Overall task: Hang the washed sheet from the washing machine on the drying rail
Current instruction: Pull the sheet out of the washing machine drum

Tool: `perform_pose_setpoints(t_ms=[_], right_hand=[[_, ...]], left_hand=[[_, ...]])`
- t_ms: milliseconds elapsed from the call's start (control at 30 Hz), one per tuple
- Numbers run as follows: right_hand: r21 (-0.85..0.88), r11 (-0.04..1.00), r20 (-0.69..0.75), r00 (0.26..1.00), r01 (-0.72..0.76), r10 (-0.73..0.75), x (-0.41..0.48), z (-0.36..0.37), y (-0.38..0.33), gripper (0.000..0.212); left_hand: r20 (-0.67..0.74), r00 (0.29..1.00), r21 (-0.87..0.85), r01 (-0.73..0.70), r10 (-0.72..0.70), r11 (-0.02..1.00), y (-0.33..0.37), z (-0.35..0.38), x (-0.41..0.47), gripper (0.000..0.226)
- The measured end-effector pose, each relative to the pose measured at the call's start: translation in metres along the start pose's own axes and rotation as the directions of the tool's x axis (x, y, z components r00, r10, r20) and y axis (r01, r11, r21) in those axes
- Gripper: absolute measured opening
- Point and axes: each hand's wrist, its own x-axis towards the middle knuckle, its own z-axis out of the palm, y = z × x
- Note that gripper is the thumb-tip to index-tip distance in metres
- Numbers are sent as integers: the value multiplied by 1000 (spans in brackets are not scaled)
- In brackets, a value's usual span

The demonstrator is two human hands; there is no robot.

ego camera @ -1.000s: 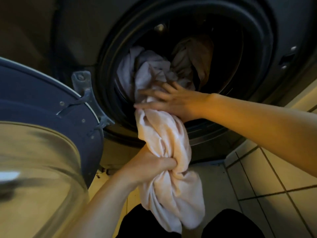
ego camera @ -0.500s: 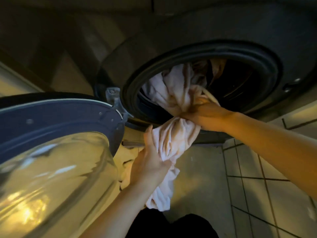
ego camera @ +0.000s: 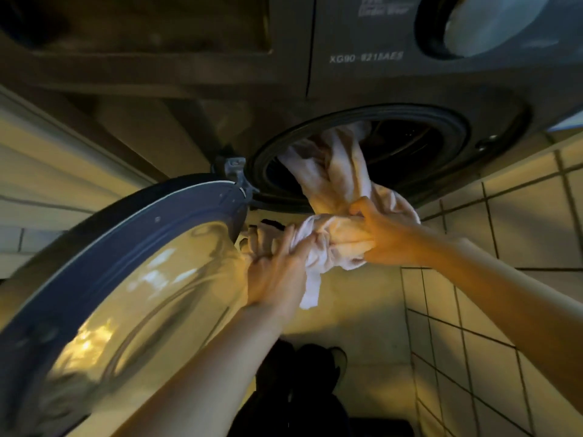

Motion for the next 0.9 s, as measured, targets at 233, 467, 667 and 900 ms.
perform_pose_setpoints(t_ms=[233,467,667,900], right_hand=[[435,894,-333,942,106,51,-55,-2,-32,60],[430,885,-384,923,179,0,-91,-7,-88,39],[430,819,-420,887,381,-192,-111,-1,-117,36],[282,906,-169,946,317,-278,-102,-9,-78,80]], left_hand=[[7,999,-259,52,-52,964,10,-26,-31,76],[-78,997,-306,-51,29,951,16,-56,-66,110],[-78,997,-144,-25,14,989,7,-73,-80,69],[-42,999,-64,24,-26,998,-24,-55,-93,49]])
